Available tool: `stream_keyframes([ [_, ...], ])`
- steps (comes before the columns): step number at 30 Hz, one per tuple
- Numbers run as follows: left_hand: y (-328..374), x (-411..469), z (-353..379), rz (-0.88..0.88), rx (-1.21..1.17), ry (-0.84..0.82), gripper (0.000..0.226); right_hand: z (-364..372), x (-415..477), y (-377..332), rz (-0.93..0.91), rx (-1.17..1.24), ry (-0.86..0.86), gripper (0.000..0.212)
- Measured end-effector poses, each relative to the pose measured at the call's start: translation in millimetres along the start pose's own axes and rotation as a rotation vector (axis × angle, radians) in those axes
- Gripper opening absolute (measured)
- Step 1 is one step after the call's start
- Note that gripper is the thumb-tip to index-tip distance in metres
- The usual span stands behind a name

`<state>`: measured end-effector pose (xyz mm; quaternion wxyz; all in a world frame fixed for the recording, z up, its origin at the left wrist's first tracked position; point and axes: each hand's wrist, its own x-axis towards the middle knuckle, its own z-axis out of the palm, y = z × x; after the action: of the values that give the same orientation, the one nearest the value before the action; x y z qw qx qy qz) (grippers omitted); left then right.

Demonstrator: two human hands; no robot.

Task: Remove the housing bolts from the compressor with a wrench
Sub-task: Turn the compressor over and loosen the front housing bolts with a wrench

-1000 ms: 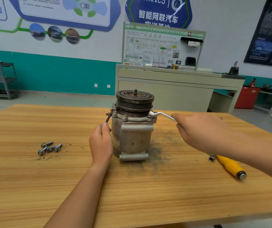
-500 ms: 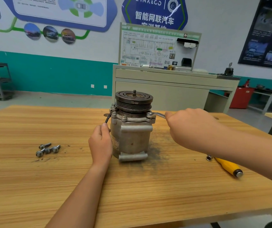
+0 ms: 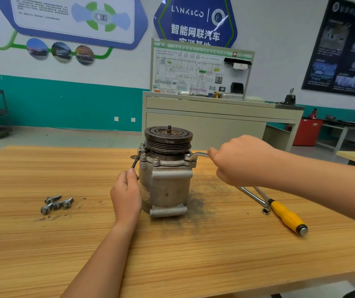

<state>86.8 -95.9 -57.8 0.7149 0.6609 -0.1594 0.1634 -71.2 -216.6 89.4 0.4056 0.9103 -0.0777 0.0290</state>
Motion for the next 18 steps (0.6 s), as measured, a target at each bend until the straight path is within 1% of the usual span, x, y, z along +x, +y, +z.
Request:
stream_keyframes([
  [4, 1, -1, 0, 0.004, -0.001, -0.003, 0.038, 11, 4, 11, -0.006, 0.000, -0.010, 0.036],
  [8, 1, -1, 0, 0.009, 0.002, -0.009, 0.038, 21, 14, 21, 0.020, -0.027, 0.034, 0.045],
  [11, 1, -1, 0, 0.012, 0.007, -0.009, 0.038, 33, 28, 25, 0.075, 0.022, 0.076, 0.041],
  [18, -5, 3, 1, 0.030, 0.025, 0.010, 0.039, 71, 66, 4, 0.178, 0.146, 0.288, 0.032],
])
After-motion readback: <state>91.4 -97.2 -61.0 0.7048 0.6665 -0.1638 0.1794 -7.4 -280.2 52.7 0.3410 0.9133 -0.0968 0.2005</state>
